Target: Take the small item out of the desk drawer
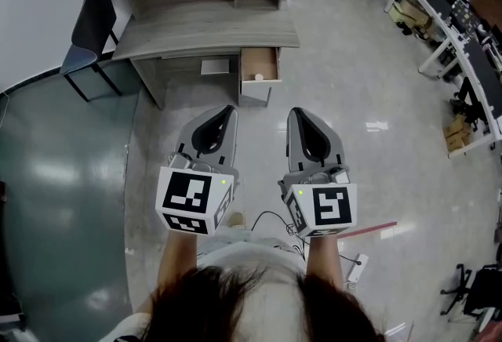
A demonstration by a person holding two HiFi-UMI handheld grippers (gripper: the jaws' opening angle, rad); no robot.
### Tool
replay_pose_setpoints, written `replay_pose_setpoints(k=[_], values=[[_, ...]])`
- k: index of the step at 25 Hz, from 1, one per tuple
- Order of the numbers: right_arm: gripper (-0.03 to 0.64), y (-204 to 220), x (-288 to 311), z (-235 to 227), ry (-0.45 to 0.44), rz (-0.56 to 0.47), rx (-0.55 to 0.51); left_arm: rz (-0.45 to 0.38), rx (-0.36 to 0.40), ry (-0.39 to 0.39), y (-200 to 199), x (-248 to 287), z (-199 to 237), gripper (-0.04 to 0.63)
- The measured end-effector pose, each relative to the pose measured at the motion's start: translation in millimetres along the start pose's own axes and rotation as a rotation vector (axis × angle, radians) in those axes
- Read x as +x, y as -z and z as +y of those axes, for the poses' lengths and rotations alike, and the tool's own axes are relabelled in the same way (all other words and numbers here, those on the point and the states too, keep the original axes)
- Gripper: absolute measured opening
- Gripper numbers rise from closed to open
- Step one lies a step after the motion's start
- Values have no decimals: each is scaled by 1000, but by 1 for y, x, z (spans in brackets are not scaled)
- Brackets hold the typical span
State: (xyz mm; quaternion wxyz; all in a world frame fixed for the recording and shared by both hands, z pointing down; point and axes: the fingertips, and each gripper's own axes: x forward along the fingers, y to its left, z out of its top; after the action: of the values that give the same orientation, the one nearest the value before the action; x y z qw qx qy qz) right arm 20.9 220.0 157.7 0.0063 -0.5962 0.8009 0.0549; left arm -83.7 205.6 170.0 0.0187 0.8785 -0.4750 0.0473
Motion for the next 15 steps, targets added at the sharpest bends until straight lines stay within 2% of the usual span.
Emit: replay_pose_setpoints(k=[7,15], values=[[28,4,37,9,23,15,4,0,-13,27,0,17,35,12],[28,14,68,-2,39,37,1,8,-32,36,6,46,53,12]])
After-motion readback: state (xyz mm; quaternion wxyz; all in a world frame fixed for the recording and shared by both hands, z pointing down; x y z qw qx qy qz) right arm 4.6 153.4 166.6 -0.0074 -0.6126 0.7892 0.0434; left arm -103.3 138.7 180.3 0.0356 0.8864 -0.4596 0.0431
